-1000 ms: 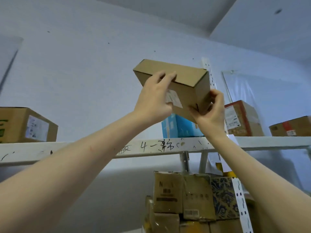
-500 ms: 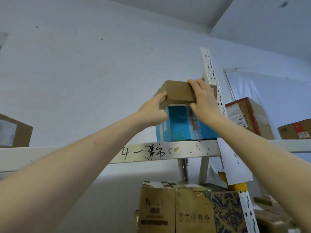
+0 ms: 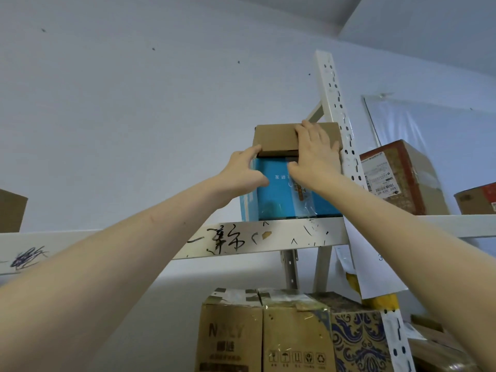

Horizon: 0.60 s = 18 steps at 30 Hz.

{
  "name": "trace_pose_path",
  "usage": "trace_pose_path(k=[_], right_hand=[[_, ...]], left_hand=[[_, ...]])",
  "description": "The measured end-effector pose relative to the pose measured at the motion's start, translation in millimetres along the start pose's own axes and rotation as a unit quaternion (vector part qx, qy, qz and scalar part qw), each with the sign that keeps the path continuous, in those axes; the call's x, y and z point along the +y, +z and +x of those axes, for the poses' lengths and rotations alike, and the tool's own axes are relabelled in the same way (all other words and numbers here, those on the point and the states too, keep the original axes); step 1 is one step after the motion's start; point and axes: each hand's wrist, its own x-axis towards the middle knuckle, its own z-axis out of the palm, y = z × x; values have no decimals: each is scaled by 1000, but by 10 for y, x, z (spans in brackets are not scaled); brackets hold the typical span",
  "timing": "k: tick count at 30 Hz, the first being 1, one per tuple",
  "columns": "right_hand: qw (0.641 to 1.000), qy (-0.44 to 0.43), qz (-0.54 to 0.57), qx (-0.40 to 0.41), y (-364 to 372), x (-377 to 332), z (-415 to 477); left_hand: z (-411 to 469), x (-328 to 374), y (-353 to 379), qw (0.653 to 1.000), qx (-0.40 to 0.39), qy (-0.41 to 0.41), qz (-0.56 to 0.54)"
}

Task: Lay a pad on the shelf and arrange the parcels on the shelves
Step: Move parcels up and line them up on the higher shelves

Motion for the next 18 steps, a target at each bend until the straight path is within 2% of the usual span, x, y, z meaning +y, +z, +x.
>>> trace_pose_path(k=[6, 12, 15, 18], right_hand=[[998, 16, 59, 24, 132, 102, -161], [997, 38, 70, -5, 173, 64, -290], [992, 27, 118, 37, 153, -9, -463], [981, -22, 179, 71, 87, -153, -749]], left_hand=[[-91, 7, 77, 1000, 7, 20, 0], [-305, 22, 122, 999, 16, 46, -6], [-438, 2, 130, 996, 53, 52, 42], [-646, -94, 190, 988, 96, 86, 80]])
